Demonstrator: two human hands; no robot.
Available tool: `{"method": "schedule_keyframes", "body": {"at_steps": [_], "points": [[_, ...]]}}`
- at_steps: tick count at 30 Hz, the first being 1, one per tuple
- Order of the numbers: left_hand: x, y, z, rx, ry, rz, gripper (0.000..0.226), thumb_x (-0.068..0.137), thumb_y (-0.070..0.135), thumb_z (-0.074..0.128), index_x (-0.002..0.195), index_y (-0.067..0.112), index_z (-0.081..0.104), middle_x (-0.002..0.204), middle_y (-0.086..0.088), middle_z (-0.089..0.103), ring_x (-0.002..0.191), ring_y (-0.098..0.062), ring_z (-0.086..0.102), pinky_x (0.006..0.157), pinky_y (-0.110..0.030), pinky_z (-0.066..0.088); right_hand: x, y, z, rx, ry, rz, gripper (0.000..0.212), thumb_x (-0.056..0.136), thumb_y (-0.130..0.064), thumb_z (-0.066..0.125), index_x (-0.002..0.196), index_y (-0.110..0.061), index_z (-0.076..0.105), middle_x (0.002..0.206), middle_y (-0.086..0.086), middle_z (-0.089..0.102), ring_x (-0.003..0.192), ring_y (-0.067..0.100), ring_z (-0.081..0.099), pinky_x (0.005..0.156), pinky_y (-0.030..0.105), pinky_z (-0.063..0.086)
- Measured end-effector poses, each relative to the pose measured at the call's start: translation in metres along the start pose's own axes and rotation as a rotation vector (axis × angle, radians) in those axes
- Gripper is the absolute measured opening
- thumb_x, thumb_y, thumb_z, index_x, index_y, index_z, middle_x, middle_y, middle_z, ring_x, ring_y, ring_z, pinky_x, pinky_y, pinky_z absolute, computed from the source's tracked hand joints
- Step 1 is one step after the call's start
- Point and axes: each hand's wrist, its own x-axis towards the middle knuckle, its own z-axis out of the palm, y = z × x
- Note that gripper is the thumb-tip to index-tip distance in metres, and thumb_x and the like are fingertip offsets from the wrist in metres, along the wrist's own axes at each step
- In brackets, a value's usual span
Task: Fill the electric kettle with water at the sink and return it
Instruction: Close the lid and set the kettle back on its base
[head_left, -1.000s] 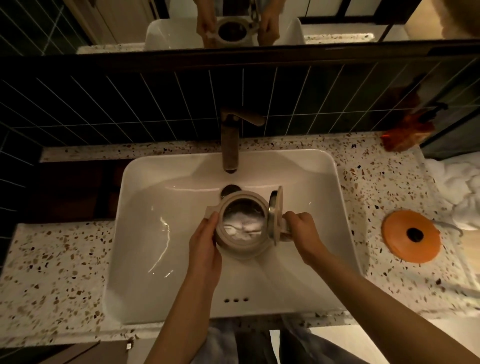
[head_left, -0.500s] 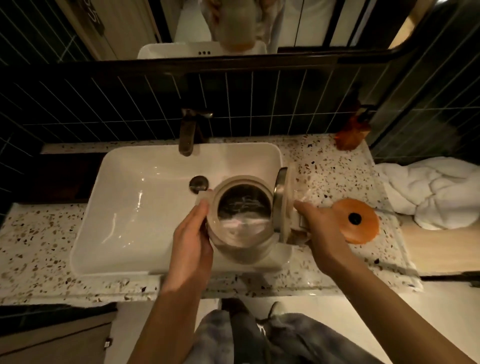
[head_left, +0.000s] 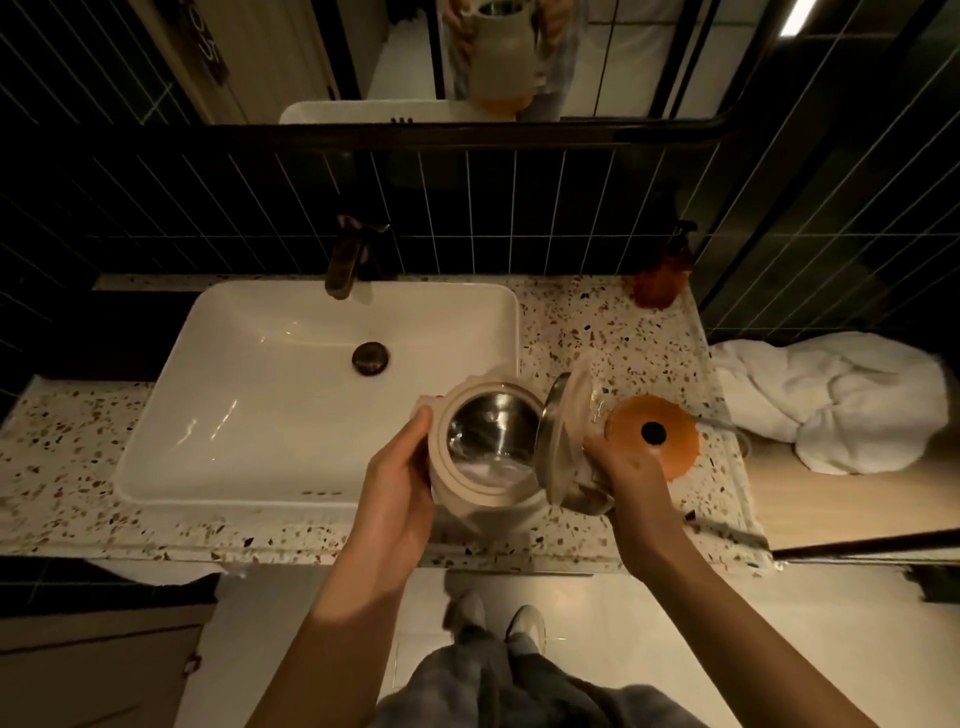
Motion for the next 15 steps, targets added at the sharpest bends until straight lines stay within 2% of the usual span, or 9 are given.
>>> {"method": "schedule_keyframes", "body": {"at_steps": [1,3,4,6,10,13,15], "points": [[-0.001,0.000,0.002,0.001,-0.016,0.004,0.035,0.099,0.033,0.046,0.100,0.016,0.077,0.097,-0.003,0.075,0.088,-0.013,0.070,0.084,-0.032,0.044,0.002,0.003,-0.001,0.004,0.017,0.000,0.043,0.077,-0.041,0.063,0.079,0.002,0.059,0.076,0.017,0.048,0.061,0.027,0.051,0.052,0.022,0.053],[0.002,-0.002,0.002,0.009,-0.014,-0.003,0.035,0.099,0.033,0.046,0.095,0.018,0.078,0.090,0.000,0.075,0.081,-0.010,0.070,0.081,-0.031,0.044,0.006,0.008,-0.002,0.021,0.024,-0.001,0.058,0.084,-0.036,0.063,0.075,0.021,0.056,0.077,0.020,0.050,0.065,0.030,0.049,0.053,0.023,0.054],[0.003,-0.002,0.002,0.020,-0.010,-0.003,0.036,0.099,0.032,0.046,0.093,0.018,0.078,0.088,0.000,0.075,0.081,-0.010,0.069,0.081,-0.031,0.044,0.007,0.010,-0.001,0.030,0.018,-0.007,0.060,0.090,-0.029,0.061,0.076,0.028,0.052,0.076,0.020,0.049,0.062,0.029,0.049,0.052,0.021,0.054],[0.005,0.000,0.002,0.042,-0.006,-0.011,0.035,0.099,0.032,0.046,0.092,0.018,0.078,0.087,0.000,0.074,0.082,-0.010,0.068,0.082,-0.030,0.044,0.008,0.014,0.000,0.040,0.018,-0.008,0.055,0.096,-0.020,0.055,0.076,0.032,0.049,0.074,0.021,0.046,0.057,0.025,0.044,0.050,0.017,0.052],[0.009,0.001,0.002,0.129,0.029,0.002,0.032,0.097,0.032,0.050,0.105,0.015,0.075,0.102,-0.003,0.075,0.100,-0.014,0.068,0.090,-0.031,0.044,0.009,0.020,0.001,0.053,0.063,0.018,0.054,0.092,-0.024,0.058,0.082,0.029,0.051,0.077,0.019,0.047,0.072,0.030,0.045,0.052,0.018,0.054],[0.011,0.003,0.003,0.250,0.073,0.026,0.028,0.095,0.032,0.054,0.106,0.017,0.075,0.105,-0.006,0.075,0.104,-0.019,0.067,0.101,-0.039,0.045,0.006,0.015,0.004,0.008,0.120,0.037,0.035,0.095,-0.014,0.053,0.075,0.014,0.059,0.064,0.015,0.038,0.067,0.029,0.044,0.050,0.016,0.054],[0.009,0.007,0.010,0.346,0.138,0.090,0.028,0.095,0.029,0.056,0.117,0.020,0.070,0.115,-0.003,0.071,0.102,-0.013,0.063,0.099,-0.030,0.047,0.006,0.012,0.007,-0.021,0.137,0.033,0.029,0.095,-0.012,0.052,0.075,0.007,0.060,0.056,0.009,0.034,0.062,0.027,0.043,0.050,0.017,0.054]]}}
